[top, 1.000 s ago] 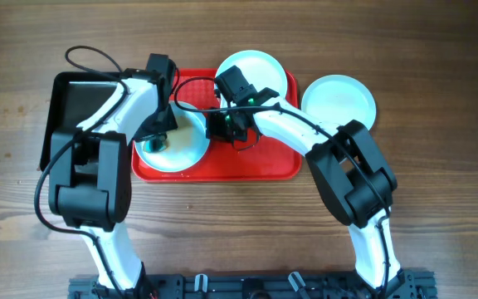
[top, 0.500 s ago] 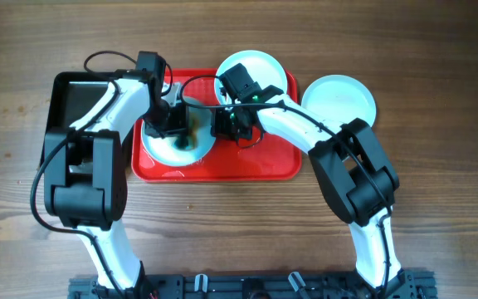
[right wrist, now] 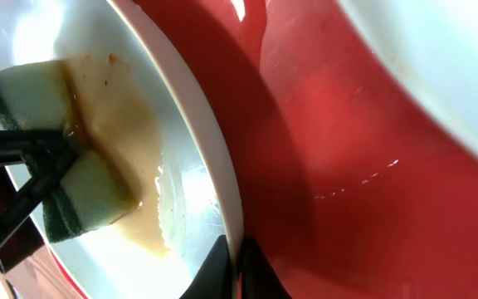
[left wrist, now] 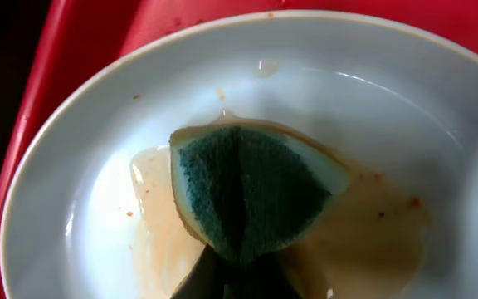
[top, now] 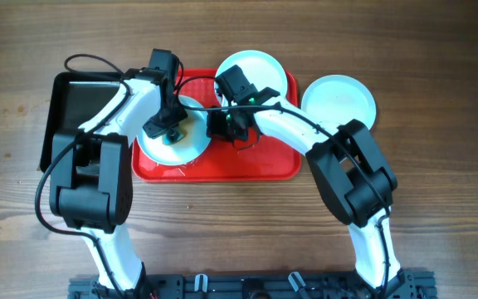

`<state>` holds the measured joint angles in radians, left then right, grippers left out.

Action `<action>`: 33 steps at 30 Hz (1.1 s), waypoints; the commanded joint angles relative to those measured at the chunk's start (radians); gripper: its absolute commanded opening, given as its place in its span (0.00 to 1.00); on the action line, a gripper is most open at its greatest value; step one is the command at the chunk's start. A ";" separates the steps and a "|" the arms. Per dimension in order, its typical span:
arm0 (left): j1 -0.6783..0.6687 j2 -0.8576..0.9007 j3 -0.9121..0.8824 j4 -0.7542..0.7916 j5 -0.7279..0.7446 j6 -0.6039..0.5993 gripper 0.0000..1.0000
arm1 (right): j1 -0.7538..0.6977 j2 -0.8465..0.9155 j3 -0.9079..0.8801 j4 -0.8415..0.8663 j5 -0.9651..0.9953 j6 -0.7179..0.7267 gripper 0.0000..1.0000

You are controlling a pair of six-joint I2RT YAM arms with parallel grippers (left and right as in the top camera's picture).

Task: Clean dirty plates on tray and stack at the side
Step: 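Scrub the plate with the sponge while the right gripper holds the rim, then lift the sponge off the plate and return the left gripper to the black tray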

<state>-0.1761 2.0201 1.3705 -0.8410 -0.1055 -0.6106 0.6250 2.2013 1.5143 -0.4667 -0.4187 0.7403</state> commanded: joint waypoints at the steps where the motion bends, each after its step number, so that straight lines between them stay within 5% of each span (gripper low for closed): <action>1: 0.047 0.050 -0.032 -0.024 0.240 0.195 0.04 | -0.006 0.029 -0.010 -0.019 0.006 -0.009 0.04; 7: 0.092 0.050 -0.031 -0.024 0.568 0.331 0.04 | -0.006 0.029 -0.010 -0.019 0.006 -0.012 0.04; 12: 0.140 0.050 -0.031 -0.011 0.670 0.372 0.04 | -0.006 0.029 -0.010 -0.019 0.006 -0.011 0.04; 25: 0.242 -0.101 0.161 -0.043 0.518 0.368 0.04 | -0.006 0.029 -0.010 -0.014 0.015 -0.015 0.05; 30: 0.291 -0.153 0.167 -0.053 0.514 0.368 0.04 | -0.006 0.029 -0.010 0.004 0.037 -0.015 0.24; 33: 0.304 -0.152 0.167 -0.070 0.468 0.368 0.08 | -0.005 0.031 -0.010 0.011 0.038 -0.015 0.27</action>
<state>0.1101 1.8786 1.5253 -0.8951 0.4145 -0.2630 0.6174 2.2040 1.5135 -0.4511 -0.4194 0.7326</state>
